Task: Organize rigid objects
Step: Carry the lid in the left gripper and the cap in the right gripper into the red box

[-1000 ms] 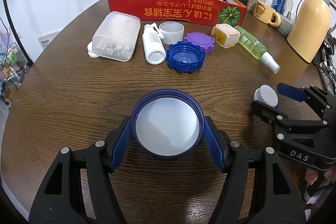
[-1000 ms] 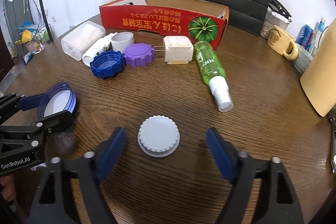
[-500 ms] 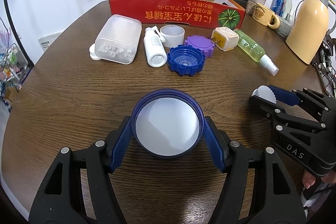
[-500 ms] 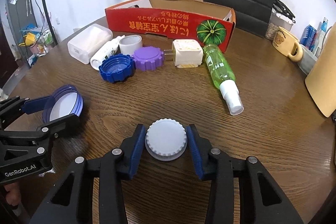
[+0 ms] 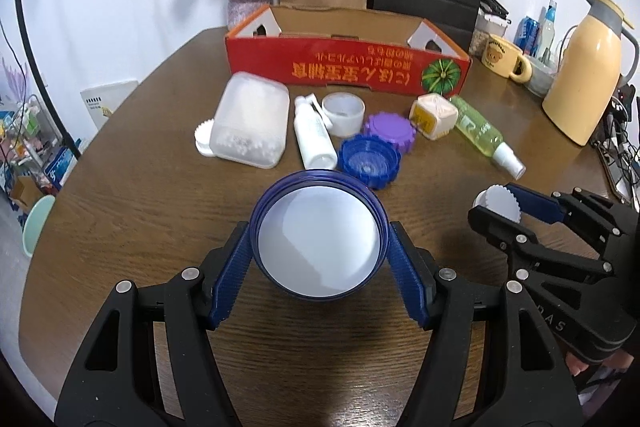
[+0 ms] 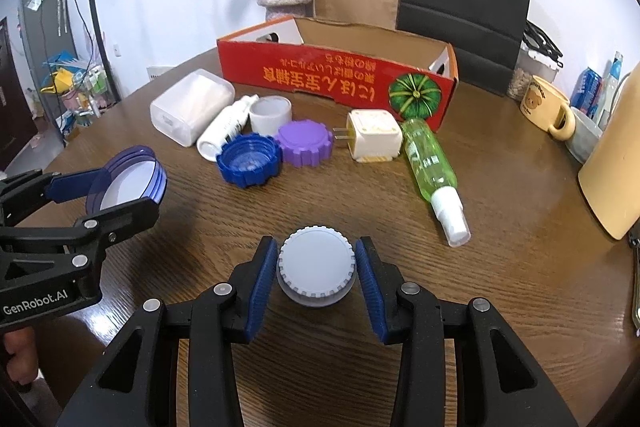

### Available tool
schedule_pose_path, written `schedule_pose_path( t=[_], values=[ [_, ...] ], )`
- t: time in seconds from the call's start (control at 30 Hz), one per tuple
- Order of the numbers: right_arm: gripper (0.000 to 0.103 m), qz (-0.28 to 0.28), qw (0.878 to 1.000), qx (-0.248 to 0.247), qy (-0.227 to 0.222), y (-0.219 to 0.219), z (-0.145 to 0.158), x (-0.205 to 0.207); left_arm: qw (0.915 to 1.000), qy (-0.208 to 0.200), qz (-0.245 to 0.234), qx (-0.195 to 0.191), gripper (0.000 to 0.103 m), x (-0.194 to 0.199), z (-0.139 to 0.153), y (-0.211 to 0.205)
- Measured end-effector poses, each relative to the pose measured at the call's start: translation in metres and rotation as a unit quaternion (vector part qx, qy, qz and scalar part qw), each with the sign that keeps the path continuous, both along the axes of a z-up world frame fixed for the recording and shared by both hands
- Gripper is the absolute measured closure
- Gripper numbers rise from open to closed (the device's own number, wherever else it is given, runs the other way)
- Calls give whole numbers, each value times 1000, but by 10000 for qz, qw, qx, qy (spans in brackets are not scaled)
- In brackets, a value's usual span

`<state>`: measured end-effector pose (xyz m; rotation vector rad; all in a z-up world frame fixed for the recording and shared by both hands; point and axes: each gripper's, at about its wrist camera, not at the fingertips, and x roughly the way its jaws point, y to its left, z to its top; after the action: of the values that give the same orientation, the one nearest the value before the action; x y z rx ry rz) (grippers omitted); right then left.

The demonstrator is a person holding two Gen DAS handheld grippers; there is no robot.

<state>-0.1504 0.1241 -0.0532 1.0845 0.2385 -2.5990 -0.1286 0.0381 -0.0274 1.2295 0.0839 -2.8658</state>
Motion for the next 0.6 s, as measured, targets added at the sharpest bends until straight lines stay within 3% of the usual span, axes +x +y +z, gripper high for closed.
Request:
schedule_pose_path(
  t=[0.6],
  values=[
    [58, -232, 9988, -141, 402, -15, 38, -23, 9989, 407, -160, -161, 40, -26, 37, -12]
  ],
)
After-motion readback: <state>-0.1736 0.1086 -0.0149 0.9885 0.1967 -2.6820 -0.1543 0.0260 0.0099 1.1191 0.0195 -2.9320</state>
